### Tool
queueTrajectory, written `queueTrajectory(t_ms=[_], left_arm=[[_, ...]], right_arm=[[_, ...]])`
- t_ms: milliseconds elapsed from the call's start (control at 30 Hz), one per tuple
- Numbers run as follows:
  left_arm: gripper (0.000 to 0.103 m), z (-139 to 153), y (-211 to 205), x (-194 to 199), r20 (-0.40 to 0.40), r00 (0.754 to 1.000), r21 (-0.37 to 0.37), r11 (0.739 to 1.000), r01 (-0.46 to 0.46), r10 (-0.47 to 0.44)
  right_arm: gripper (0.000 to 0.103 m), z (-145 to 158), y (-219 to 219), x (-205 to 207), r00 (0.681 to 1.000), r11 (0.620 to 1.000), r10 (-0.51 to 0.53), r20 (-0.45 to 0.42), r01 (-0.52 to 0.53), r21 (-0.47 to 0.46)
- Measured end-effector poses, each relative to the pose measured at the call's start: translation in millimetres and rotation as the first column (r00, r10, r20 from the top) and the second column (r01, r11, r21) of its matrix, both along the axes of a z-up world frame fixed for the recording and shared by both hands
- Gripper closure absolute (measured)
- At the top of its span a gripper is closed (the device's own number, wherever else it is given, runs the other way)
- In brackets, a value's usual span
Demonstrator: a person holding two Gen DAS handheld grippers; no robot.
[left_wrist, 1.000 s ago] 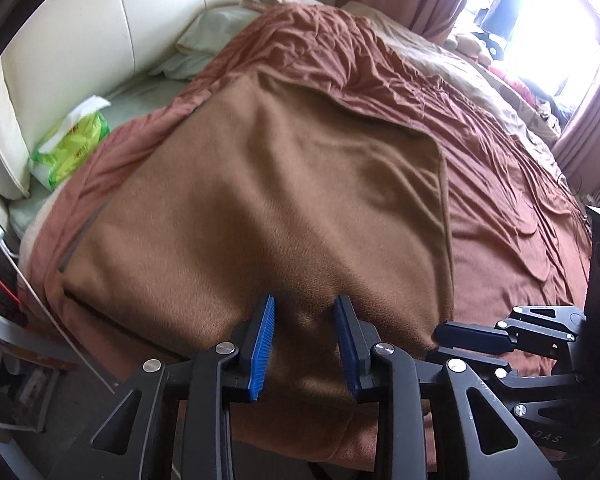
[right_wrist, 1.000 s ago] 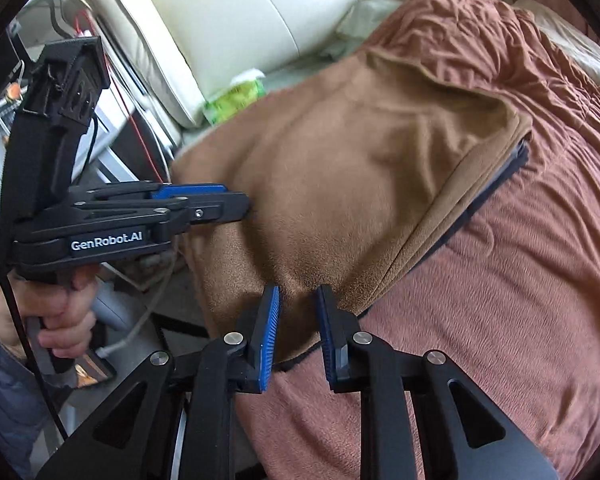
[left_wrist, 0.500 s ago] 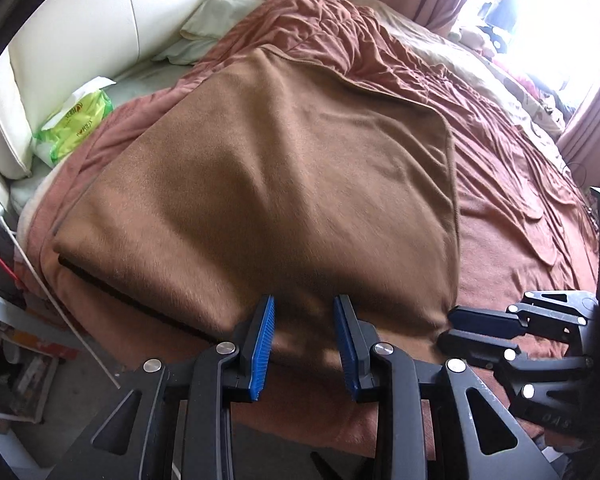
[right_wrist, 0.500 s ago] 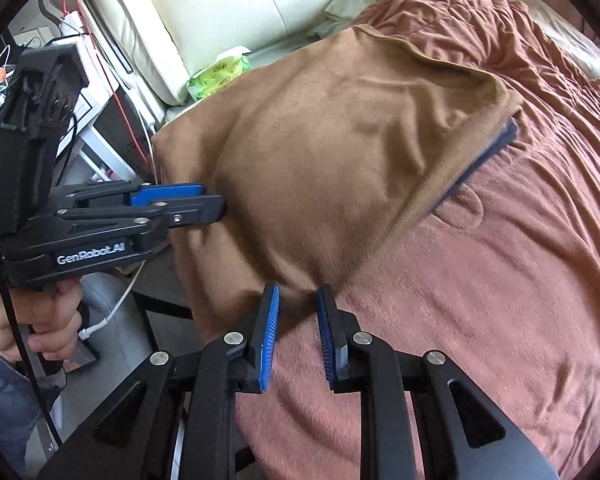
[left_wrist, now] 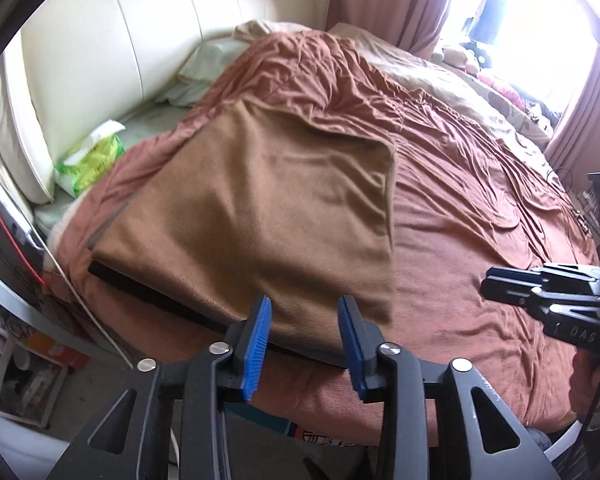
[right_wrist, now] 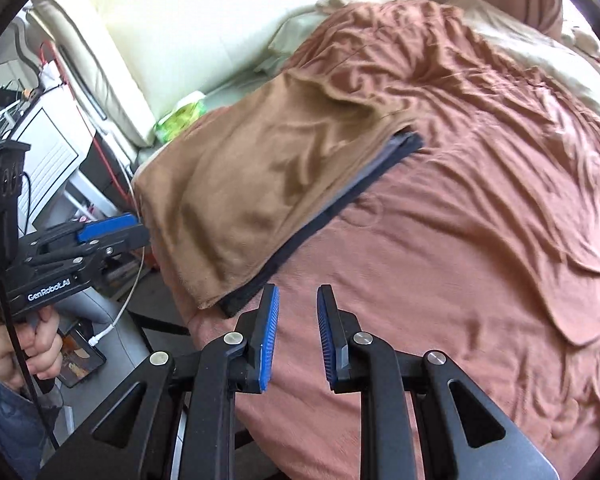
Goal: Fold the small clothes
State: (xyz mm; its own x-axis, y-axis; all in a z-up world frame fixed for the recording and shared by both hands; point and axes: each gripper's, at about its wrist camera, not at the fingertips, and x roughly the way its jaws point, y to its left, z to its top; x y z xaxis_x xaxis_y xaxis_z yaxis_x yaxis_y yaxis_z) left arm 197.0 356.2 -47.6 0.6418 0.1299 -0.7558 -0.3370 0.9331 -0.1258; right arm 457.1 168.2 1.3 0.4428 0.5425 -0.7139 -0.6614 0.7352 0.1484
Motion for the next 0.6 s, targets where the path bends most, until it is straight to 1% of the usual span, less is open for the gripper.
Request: queueTrajectory(t_ms=[33,100,133,167,200,233,267,300,367,400,500,533,600], left_arm=[[0.059,4.4,-4.9,-2.1,0.007,1.0,0.008,1.0,0.001,-0.001],[0.056,11.4,-12.6,-6.4,0.023,1.0,0.015,1.0,0.0,0.0],[0.052,14.9,-17.7,-9.1,0.031,1.0,0.017,1.0,-0.004,0.004],[0.043,18.0,-22.2,-11.1,0.038,0.999,0.021,1.0,-0.012,0.011],[0.036,21.2,-27.1,-12.8,0.05,0.998,0.027,0.999,-0.027,0.026],[0.02,24.2,-31.9,-14.7,0.069,0.997,0.031,0.999,-0.039,0.037],[0.006,26.5,-37.7,-17.0,0.088,0.995,0.042,0.998,-0.048,0.044],[0.002,28.7,-44.4,-18.8,0.105,0.993,0.059,0.997,-0.058,0.052],[0.0,31.4,-57.3,-21.4,0.126,0.99,0.082,0.994,-0.07,0.06],[0.0,32.2,-63.4,-22.0,0.13,0.99,0.081,0.994,-0.067,0.057],[0.0,34.8,-79.2,-25.7,0.145,0.988,0.073,0.995,-0.067,0.056],[0.0,36.5,-84.7,-27.9,0.15,0.987,0.075,0.995,-0.063,0.051],[0.0,40.3,-94.9,-32.3,0.165,0.985,0.077,0.996,-0.053,0.04]], right_arm=[[0.086,3.5,-6.5,-4.4,1.0,1.0,-0.011,0.007,0.011,0.006],[0.086,10.8,-20.1,-14.2,0.999,0.999,-0.03,0.02,0.03,0.017],[0.077,14.0,-26.9,-18.1,0.999,0.999,-0.042,0.028,0.042,0.017],[0.067,17.6,-36.4,-23.0,0.997,0.998,-0.068,0.042,0.068,0.014],[0.038,20.1,-43.9,-26.6,0.994,0.996,-0.093,0.049,0.093,0.016],[0.021,23.7,-54.5,-32.0,0.99,0.992,-0.125,0.059,0.124,0.026],[0.019,26.7,-61.6,-36.7,0.988,0.99,-0.137,0.066,0.134,0.035],[0.019,29.6,-68.5,-42.3,0.988,0.99,-0.142,0.067,0.139,0.038],[0.015,33.6,-80.7,-51.0,0.984,0.987,-0.161,0.072,0.159,0.028],[0.011,36.2,-88.9,-57.5,0.98,0.984,-0.179,0.087,0.177,0.025],[0.005,45.3,-106.4,-75.9,0.972,0.979,-0.203,0.122,0.201,0.027],[0.001,47.4,-111.1,-81.1,0.969,0.978,-0.21,0.131,0.208,0.029],[0.0,51.9,-122.7,-95.1,0.962,0.974,-0.229,0.152,0.225,0.041]])
